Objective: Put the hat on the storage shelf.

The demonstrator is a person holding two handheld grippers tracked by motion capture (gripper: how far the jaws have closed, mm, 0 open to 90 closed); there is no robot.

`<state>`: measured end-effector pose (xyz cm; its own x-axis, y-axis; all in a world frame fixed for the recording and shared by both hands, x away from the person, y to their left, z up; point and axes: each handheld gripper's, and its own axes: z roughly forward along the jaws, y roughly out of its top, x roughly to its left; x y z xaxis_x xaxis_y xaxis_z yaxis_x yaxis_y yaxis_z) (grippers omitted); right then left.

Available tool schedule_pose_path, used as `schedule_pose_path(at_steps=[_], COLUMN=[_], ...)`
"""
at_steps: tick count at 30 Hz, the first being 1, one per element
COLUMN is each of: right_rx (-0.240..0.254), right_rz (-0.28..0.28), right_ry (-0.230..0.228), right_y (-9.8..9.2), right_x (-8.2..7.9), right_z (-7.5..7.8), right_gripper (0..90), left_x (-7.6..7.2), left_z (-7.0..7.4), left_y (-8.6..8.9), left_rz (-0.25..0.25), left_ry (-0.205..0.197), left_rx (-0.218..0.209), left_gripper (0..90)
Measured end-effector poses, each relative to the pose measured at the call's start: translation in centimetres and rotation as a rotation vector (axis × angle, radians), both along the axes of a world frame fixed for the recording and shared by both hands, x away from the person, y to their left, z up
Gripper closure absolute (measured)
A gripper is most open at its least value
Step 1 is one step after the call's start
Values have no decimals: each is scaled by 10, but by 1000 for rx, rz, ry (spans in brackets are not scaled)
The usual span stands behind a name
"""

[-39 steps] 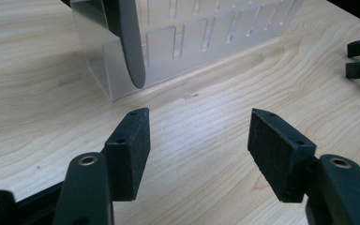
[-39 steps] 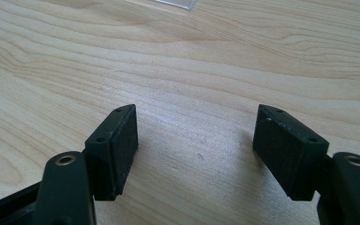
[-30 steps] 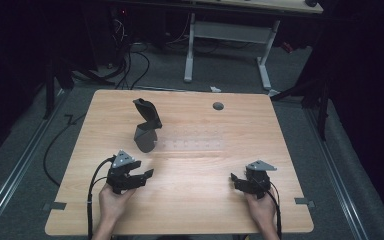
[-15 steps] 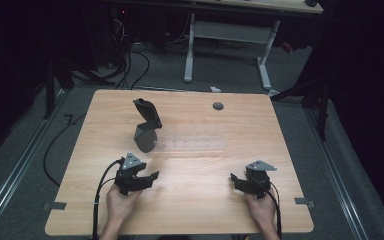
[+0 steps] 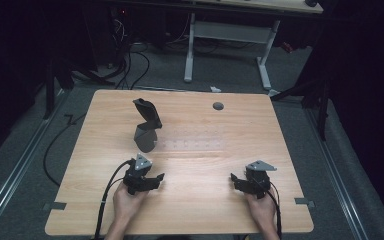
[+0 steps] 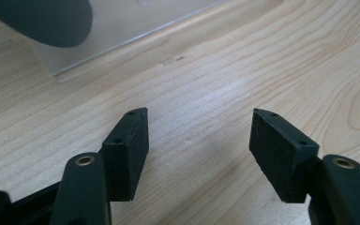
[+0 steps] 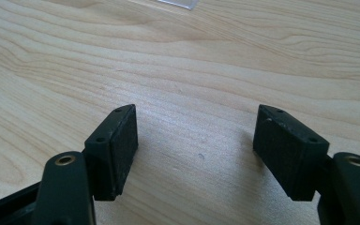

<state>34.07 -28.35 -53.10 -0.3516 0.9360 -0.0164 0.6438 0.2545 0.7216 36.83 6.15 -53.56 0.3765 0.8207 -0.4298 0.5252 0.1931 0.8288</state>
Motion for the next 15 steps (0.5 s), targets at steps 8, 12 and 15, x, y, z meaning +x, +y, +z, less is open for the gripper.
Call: schedule_pose_path(at_steps=[8, 12, 15], right_rx=[0, 0, 1], right_rz=[1, 1, 1], right_ry=[0, 0, 0], right_y=[0, 0, 0], right_x=[0, 0, 0], right_z=[0, 0, 0], right_gripper=[312, 312, 312], left_x=[-1, -1, -2], left_z=[-10, -10, -10], left_y=[-6, -6, -6], left_rz=[12, 10, 4], left_ry=[-46, -42, -40], left_rx=[14, 14, 15], left_gripper=[353, 335, 308])
